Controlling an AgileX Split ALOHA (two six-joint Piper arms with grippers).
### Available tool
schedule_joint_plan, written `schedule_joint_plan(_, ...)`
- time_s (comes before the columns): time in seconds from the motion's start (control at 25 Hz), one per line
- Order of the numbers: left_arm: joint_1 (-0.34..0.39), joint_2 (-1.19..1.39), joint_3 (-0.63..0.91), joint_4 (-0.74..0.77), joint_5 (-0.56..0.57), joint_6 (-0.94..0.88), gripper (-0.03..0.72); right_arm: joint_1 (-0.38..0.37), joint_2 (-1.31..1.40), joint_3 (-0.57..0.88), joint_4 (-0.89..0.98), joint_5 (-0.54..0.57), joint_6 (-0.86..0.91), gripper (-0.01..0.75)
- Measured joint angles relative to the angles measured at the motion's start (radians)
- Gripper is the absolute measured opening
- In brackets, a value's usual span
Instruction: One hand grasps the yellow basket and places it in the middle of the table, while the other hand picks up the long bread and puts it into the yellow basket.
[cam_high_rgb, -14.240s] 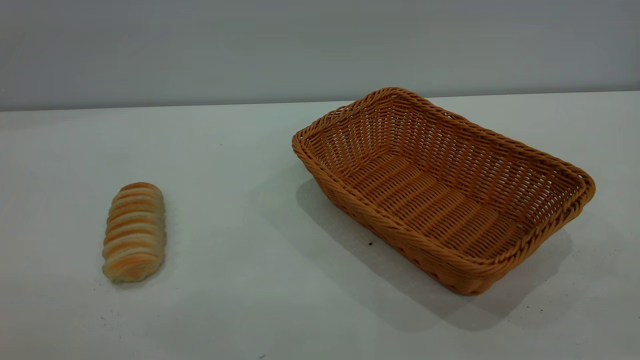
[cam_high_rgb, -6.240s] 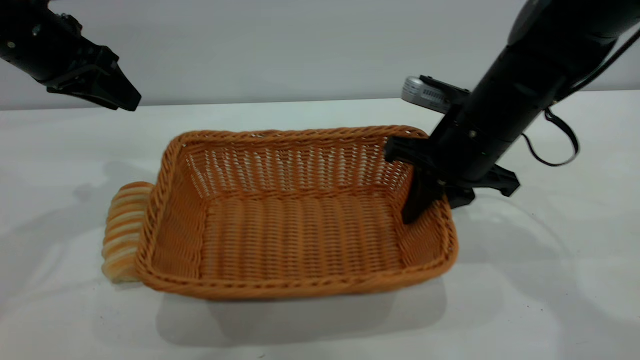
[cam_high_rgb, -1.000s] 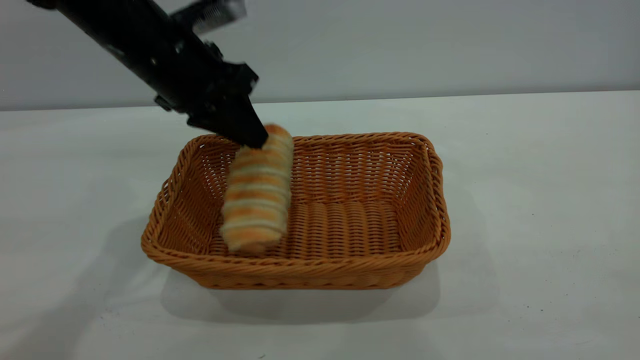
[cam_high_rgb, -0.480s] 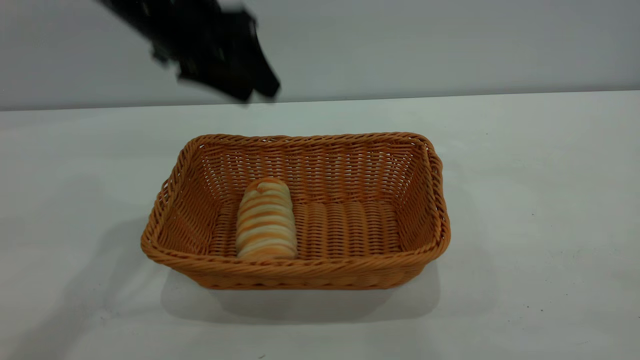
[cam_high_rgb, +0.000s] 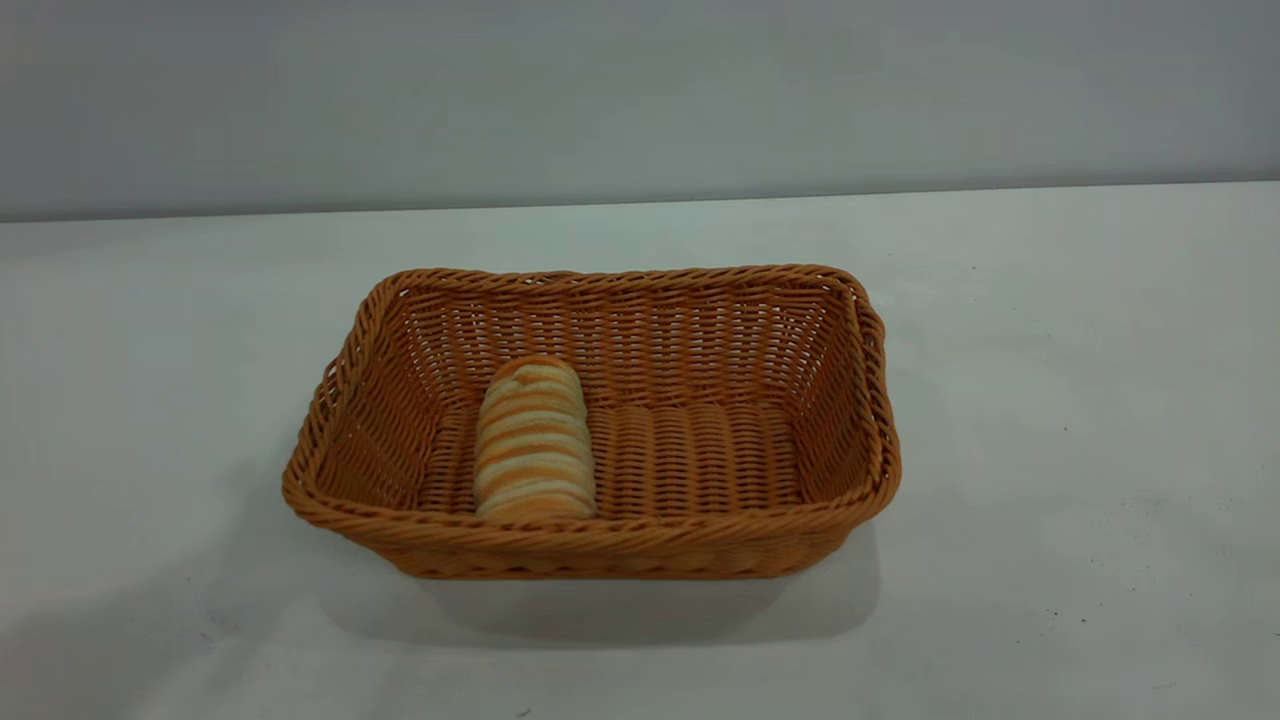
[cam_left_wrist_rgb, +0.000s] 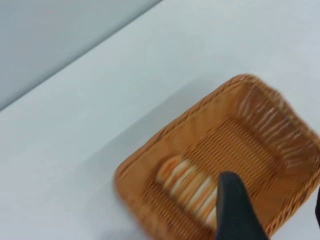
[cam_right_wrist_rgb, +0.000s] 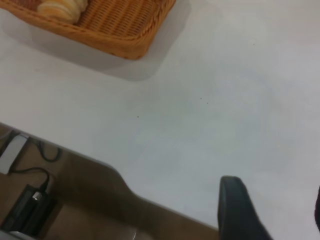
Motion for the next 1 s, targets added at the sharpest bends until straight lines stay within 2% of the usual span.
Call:
schedule_joint_plan(0.2,0.000,-0.203,0.000,0.186,0.146,-0.130,0.455,0.000,0.000,0.000,-0.006,0.000,0.015,0.357)
schedule_joint_plan(0.48,0.000,-0.485,0.000,0.273,0.321,-0.210,0.455,0.000,0.000,0.000,-0.006,0.000,0.017,0.357)
schedule_joint_plan(0.68,0.000,-0.723,0.049,0.290,0.338,-0.275,0.455,0.000,0.000,0.000,-0.006,0.000,0.018,0.357)
schedule_joint_plan(1.0,0.000,-1.025,0.343,0.290,0.339,-0.345,0.455,0.000,0.000,0.000,-0.005,0.000,0.018,0.357)
